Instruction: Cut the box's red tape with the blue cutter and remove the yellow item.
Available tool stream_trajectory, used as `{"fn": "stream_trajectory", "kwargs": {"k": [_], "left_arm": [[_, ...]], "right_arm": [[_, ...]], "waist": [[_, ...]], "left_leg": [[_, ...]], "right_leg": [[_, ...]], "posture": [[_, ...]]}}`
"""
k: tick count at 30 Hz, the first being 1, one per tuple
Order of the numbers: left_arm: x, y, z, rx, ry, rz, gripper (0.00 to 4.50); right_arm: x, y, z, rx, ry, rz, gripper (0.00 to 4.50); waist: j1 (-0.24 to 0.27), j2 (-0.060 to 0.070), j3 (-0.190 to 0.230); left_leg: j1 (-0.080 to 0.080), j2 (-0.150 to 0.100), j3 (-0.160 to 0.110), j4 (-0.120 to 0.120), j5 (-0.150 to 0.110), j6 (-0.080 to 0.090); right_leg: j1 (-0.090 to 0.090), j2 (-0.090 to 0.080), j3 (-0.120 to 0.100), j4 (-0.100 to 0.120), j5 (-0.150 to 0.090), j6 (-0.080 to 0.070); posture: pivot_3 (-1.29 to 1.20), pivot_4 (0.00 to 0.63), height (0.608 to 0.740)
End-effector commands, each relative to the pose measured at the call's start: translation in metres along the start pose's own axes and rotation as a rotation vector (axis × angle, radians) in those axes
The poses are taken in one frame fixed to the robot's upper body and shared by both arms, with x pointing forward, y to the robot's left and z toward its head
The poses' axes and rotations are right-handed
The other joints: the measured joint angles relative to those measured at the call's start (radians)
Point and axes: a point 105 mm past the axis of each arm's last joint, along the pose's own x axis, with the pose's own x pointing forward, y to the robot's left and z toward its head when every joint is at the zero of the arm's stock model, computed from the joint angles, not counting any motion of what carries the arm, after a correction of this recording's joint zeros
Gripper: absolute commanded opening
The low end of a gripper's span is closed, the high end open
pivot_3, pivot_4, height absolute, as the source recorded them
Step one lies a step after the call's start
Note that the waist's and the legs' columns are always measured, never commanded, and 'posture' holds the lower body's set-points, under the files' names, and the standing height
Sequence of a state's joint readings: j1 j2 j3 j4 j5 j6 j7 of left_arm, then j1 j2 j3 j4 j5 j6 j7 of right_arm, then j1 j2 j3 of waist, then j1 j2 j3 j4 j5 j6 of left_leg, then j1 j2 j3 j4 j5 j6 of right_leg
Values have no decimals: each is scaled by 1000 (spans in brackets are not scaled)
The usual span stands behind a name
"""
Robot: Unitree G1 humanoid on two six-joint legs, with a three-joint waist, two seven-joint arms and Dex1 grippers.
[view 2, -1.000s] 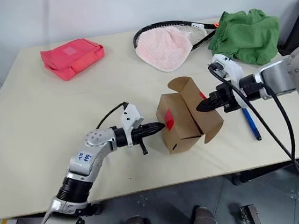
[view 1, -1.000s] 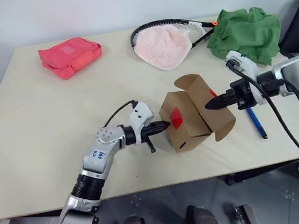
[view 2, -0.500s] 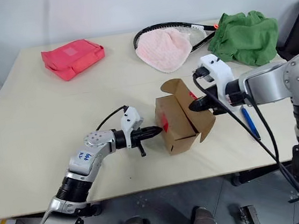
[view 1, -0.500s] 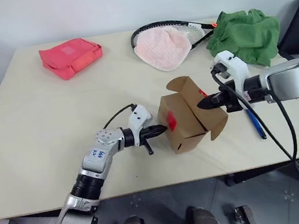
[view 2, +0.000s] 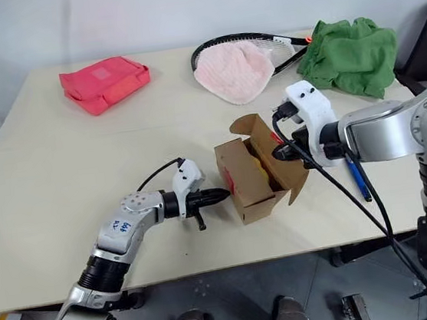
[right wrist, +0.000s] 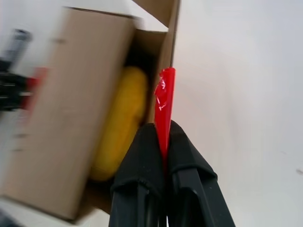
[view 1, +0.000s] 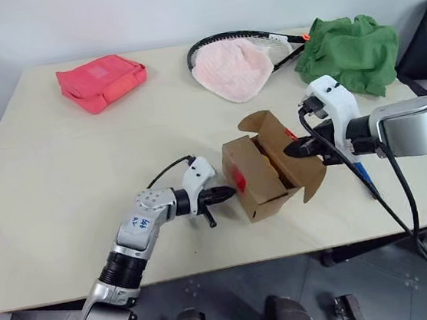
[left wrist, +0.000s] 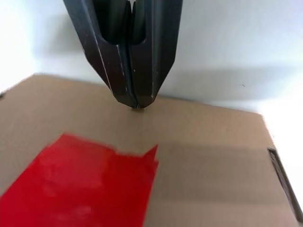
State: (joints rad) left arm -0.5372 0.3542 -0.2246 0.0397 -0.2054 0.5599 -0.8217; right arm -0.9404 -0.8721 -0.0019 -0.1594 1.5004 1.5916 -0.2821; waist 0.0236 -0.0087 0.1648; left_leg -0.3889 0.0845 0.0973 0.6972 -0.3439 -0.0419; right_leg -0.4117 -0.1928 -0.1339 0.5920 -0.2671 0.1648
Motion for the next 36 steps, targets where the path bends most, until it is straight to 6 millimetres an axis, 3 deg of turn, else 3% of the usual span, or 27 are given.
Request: {"fn": "stream_trajectory", "kwargs": {"k": [1,8,11,14,17,20,22,24,28,31,36], "left_arm": [[-6,-4,10,35,-24,-25,0],[-10,-5,13,45,-17,-45,0],[-24,-9,18,38,-20,-111,0],[-54,-18,33,1,-47,-243,0],[-82,-17,68,25,-106,-302,0],[-91,-20,96,47,-180,-337,0],[-85,-25,115,70,-241,-362,0],[-74,-30,122,85,-248,-378,0],[-38,-43,108,59,-189,-397,0],[-16,-39,95,54,-142,-320,0],[-5,-42,74,46,-69,-283,0]], "right_arm": [[4,13,-5,-56,30,33,11],[5,7,-13,-54,40,-4,11],[5,7,-10,-59,21,-16,11],[3,5,-8,-70,9,-37,11],[0,2,-3,-73,-10,-63,11],[0,1,0,-75,-20,-73,11],[0,1,1,-77,-26,-74,11],[0,1,2,-78,-30,-77,11],[1,0,3,-74,-39,-89,11],[2,-2,4,-68,-43,-94,11],[0,-8,3,-55,-45,-118,11]], "waist": [[0,0,0],[1,0,0],[0,0,0],[-4,2,2],[-3,4,4],[4,4,4],[4,4,4],[4,4,4],[0,4,4],[-3,4,4],[-2,4,4]], "left_leg": [[0,0,0,0,0,0],[-1,0,1,-2,0,0],[-1,0,1,-2,0,0],[-3,0,1,-3,0,0],[-3,0,2,-3,0,0],[-4,0,2,-2,0,0],[-4,0,2,-2,-1,1],[-4,0,2,-2,-1,1],[-3,0,2,-3,-1,1],[-3,0,2,-3,-1,1],[-3,0,3,-3,-1,1]], "right_leg": [[-1,0,0,0,0,0],[-1,0,0,-2,0,0],[-2,0,0,-2,0,0],[-4,0,0,-1,0,0],[-5,0,0,-1,0,0],[-5,0,0,-1,0,0],[-3,0,0,-2,0,0],[-3,0,0,-3,0,0],[-4,0,0,-3,0,0],[-4,0,0,-3,0,0],[-4,0,0,-3,0,0]], "posture": [[0,150,740],[0,150,740],[0,150,740],[0,150,740],[0,150,740],[0,150,740],[0,150,740],[0,150,740],[0,150,740],[0,150,740],[0,150,740]]}}
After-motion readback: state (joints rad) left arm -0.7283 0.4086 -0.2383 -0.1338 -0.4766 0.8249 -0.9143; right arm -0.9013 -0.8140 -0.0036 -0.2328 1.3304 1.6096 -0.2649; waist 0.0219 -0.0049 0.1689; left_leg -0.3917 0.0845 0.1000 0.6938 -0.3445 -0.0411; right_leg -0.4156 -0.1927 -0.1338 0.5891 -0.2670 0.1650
